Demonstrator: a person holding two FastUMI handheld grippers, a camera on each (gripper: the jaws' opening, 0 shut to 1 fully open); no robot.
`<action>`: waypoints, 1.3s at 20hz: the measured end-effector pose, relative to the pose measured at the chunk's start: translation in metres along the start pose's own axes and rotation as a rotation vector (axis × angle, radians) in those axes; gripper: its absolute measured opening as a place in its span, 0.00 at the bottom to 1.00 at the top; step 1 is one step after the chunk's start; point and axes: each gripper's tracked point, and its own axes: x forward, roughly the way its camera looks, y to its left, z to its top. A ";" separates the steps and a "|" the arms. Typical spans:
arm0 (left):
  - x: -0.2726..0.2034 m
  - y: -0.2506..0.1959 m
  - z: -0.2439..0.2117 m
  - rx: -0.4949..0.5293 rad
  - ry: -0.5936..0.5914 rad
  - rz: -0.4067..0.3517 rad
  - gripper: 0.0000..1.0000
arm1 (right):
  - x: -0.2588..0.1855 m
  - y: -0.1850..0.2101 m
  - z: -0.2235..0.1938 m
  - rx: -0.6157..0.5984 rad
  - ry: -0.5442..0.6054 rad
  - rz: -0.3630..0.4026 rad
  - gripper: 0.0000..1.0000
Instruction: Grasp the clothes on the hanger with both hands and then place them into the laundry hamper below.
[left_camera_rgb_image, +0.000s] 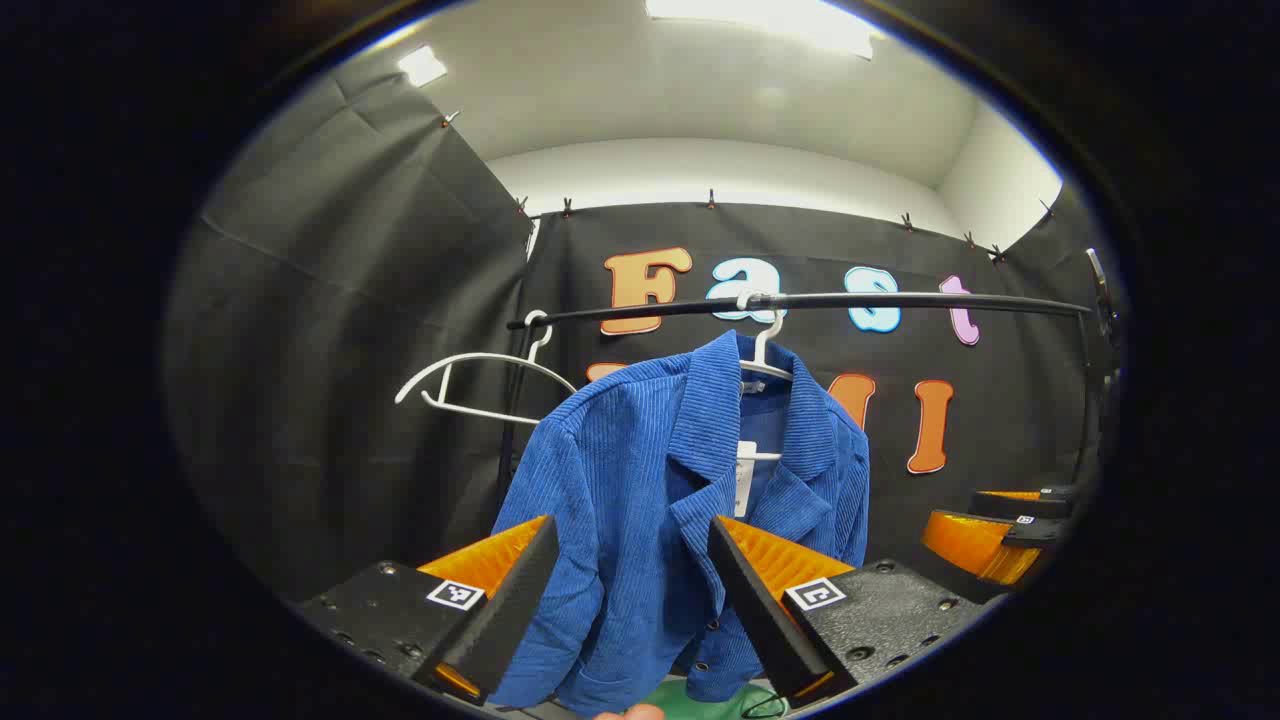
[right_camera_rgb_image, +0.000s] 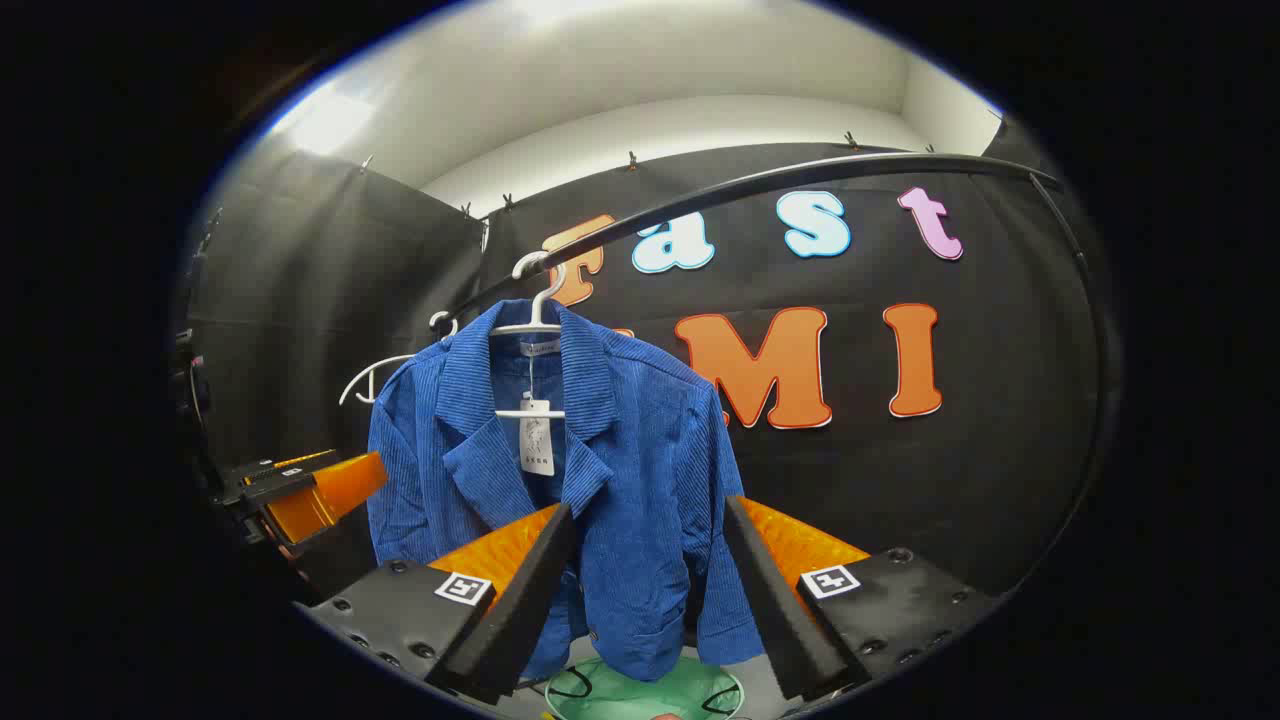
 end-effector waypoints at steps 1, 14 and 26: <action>0.000 0.000 -0.001 0.000 0.002 0.000 0.91 | 0.000 0.000 0.000 -0.001 0.001 0.001 0.97; 0.005 -0.003 0.001 0.009 -0.012 -0.007 0.91 | 0.006 0.003 0.006 -0.013 -0.022 0.010 0.97; 0.009 -0.010 0.003 0.003 -0.006 -0.009 0.91 | 0.011 -0.009 -0.007 0.066 0.003 0.028 0.97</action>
